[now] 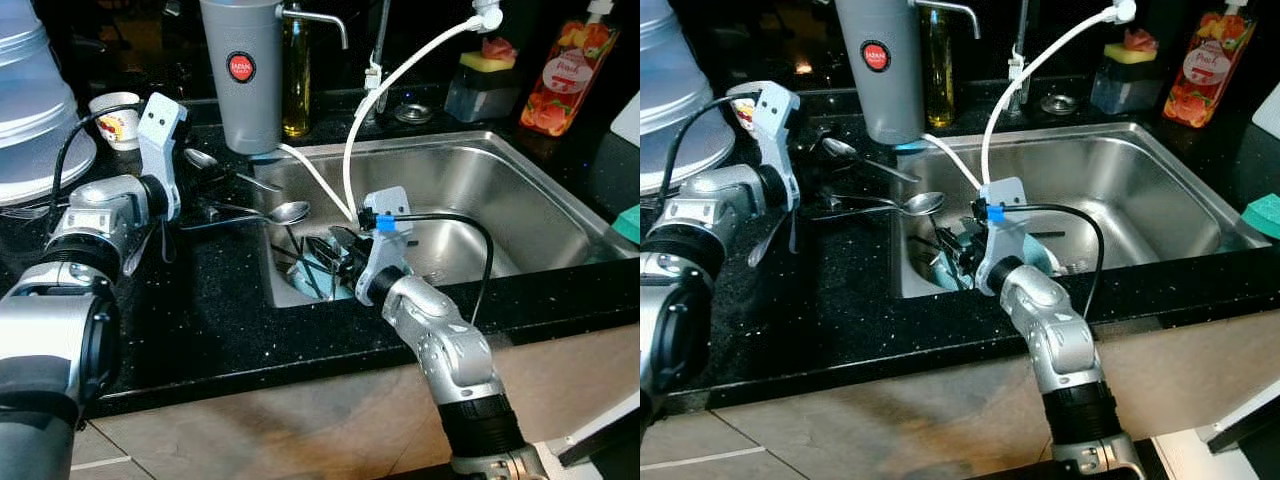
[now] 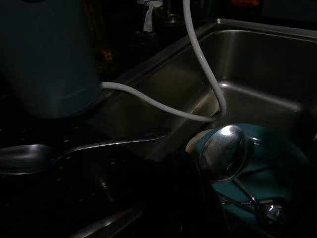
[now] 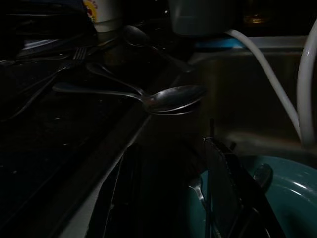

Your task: Kitchen organization

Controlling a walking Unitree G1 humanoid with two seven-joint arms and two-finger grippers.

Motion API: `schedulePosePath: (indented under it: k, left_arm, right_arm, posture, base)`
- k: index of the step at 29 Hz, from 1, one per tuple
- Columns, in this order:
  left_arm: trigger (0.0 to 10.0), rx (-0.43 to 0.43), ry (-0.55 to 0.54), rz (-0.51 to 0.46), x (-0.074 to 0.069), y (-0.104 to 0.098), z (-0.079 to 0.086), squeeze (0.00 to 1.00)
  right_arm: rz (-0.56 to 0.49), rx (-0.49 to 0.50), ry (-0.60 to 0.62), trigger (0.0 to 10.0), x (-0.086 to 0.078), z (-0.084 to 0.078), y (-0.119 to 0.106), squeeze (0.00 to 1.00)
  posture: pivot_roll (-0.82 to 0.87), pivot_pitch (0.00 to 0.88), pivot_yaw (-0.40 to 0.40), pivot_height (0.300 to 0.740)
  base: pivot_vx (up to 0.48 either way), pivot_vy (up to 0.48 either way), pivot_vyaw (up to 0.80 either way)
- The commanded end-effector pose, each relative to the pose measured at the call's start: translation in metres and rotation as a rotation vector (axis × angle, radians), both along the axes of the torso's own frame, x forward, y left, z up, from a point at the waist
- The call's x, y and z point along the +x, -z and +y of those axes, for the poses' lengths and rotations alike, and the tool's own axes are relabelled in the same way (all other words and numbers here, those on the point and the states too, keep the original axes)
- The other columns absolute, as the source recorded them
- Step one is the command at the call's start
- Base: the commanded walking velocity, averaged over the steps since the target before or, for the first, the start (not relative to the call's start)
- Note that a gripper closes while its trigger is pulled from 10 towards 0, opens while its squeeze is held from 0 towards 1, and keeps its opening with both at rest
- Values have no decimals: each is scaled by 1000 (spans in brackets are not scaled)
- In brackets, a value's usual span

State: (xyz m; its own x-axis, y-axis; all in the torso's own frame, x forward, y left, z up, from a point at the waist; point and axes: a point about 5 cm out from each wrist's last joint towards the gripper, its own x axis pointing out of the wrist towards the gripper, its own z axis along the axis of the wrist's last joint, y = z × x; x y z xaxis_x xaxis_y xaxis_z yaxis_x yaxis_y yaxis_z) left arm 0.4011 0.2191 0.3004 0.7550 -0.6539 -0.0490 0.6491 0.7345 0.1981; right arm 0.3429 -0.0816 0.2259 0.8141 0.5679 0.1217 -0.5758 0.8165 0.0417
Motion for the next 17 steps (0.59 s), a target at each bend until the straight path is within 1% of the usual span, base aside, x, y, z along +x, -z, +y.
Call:
schedulePosePath:
  k: [1, 2, 3, 4, 5, 6, 8, 9, 10, 11, 12, 13, 15, 16, 17]
  left_arm:
    - [0, 12, -6, -13, -3, -11, 10, 0]
    - [0, -10, -1, -26, -4, -15, 12, 0]
    - [0, -10, -1, -26, -4, -15, 12, 0]
    - [0, -37, 5, -39, -5, -18, 13, 0]
    - [0, -37, 5, -39, -5, -18, 13, 0]
    - [0, -60, 6, -47, -6, -20, 14, 0]
    - [0, -48, 2, -39, -5, -17, 14, 0]
    - [0, -10, -16, -32, -5, -13, 15, 0]
    - [0, -10, -16, -32, -5, -13, 15, 0]
    - [0, 87, -62, -28, -3, -5, 15, 0]
    - [10000, 154, -118, -41, 0, 0, 13, 0]
    - [10000, 154, -118, -41, 0, 0, 13, 0]
    - [10000, 249, -217, -94, 5, 5, 11, 0]
    - [10000, 251, -238, -104, 6, 6, 10, 0]
    - [10000, 275, -259, -104, 7, 10, 9, 1000]
  right_arm:
    - [11, 12, -16, 10000, 0, 3, 3, 0]
    - [10, 13, -18, 10000, 1, 3, 2, 0]
    - [10, 13, -18, 10000, 1, 3, 2, 0]
    - [9, 15, -20, 10000, 1, 3, 2, 0]
    - [9, 15, -20, 10000, 1, 3, 2, 0]
    - [9, 18, -22, 10000, 1, 3, 2, 0]
    - [9, 22, -25, 10000, 2, 4, 2, 0]
    - [9, 24, -28, 10000, 2, 5, 2, 0]
    - [9, 24, -28, 10000, 2, 5, 2, 0]
    - [9, 25, -32, 10000, 2, 6, 1, 0]
    - [8, 26, -34, 10000, 3, 6, 1, 0]
    - [8, 26, -34, 10000, 3, 6, 1, 0]
    - [7, 25, -36, 10000, 4, 7, 1, 0]
    - [6, 26, -36, 10000, 4, 7, 1, 0]
    - [5, 26, -34, 10000, 4, 7, 1, 0]
  posture:
    - [-36, 92, 31, 740]
    - [-33, 85, 29, 740]
    - [-33, 85, 29, 740]
    - [-33, 85, 29, 740]
    - [-33, 85, 29, 740]
    - [-29, 79, 26, 740]
    - [-27, 74, 23, 740]
    - [-25, 70, 20, 740]
    - [-25, 70, 20, 740]
    - [-23, 67, 17, 740]
    - [-21, 65, 16, 740]
    - [-21, 65, 16, 740]
    - [-20, 64, 16, 740]
    - [-20, 64, 16, 740]
    - [-22, 68, 21, 740]
  base:
    - [0, 0, 0]
    - [0, 0, 0]
    - [0, 0, 0]
    - [0, 0, 0]
    - [0, 0, 0]
    - [0, 0, 0]
    - [0, 0, 0]
    - [0, 0, 0]
    - [0, 0, 0]
    - [0, 0, 0]
    - [0, 0, 0]
    - [0, 0, 0]
    - [0, 0, 0]
    - [0, 0, 0]
    - [0, 0, 0]
